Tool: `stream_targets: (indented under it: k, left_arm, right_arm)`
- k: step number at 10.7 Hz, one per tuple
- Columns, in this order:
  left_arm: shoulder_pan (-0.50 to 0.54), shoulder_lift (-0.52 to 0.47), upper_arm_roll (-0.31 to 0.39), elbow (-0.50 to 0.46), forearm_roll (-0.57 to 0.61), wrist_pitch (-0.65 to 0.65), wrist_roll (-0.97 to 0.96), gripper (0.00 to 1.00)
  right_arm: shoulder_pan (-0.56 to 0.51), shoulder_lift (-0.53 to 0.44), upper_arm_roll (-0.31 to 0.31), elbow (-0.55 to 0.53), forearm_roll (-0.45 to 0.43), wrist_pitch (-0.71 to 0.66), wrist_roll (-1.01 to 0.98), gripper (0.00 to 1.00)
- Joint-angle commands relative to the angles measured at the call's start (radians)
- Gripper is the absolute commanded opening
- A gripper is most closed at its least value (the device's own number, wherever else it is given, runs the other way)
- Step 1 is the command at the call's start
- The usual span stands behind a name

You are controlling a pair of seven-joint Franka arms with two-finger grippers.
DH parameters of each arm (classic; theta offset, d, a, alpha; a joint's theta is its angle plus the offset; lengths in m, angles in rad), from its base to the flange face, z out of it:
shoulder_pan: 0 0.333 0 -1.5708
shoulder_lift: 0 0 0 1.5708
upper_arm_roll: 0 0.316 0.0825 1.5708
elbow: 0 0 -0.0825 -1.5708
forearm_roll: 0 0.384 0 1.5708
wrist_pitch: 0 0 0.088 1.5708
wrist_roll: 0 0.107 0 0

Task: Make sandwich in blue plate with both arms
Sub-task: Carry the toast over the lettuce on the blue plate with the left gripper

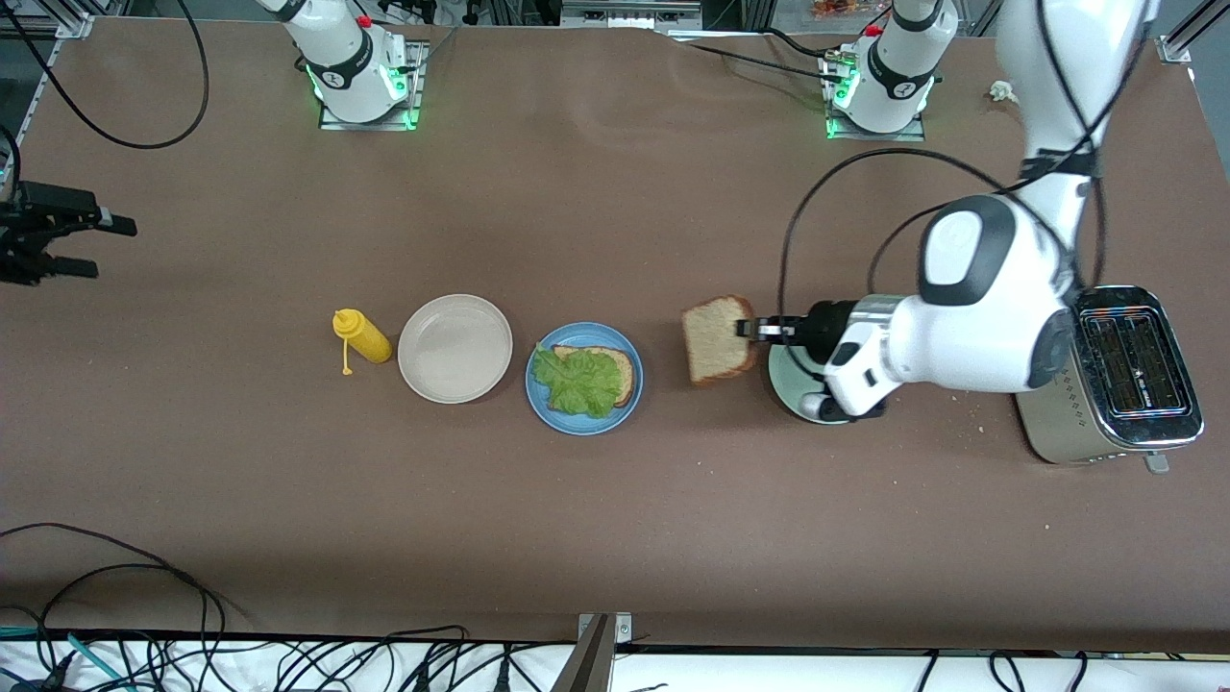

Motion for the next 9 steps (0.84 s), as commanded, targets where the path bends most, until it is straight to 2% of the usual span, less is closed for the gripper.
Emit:
stream_targets:
  k: [1, 2, 4, 5, 7, 9]
  left_arm:
    - [-0.121, 0.095, 0.090, 0.028, -0.267, 0.067, 0.006, 0.00]
    - [-0.170, 0.116, 0.091, 0.033, -0.304, 0.134, 0.009, 0.00]
    - [-0.272, 0.153, 0.091, 0.039, -0.307, 0.303, 0.009, 0.00]
    - [-0.304, 0.176, 0.091, 0.059, -0.307, 0.355, 0.009, 0.00]
    - [-0.339, 0.216, 0.091, 0.100, -0.304, 0.391, 0.014, 0.00]
    - [-0.352, 0.234, 0.092, 0.105, -0.304, 0.400, 0.119, 0.00]
  right_arm:
    - [-0.002, -0.071, 0.154, -0.052, -0.243, 0.031, 0.295, 1.00]
    - [-0.002, -0.073, 0.196, -0.052, -0.262, 0.029, 0.385, 1.00]
    - [0.003, -0.099, 0.262, -0.064, -0.328, 0.027, 0.537, 1.00]
    - [0.007, -0.099, 0.263, -0.075, -0.328, 0.029, 0.593, 1.00]
    - [0.027, -0.106, 0.285, -0.090, -0.372, 0.066, 0.683, 1.00]
    - [0.039, -0.148, 0.294, -0.186, -0.371, 0.145, 0.691, 1.00]
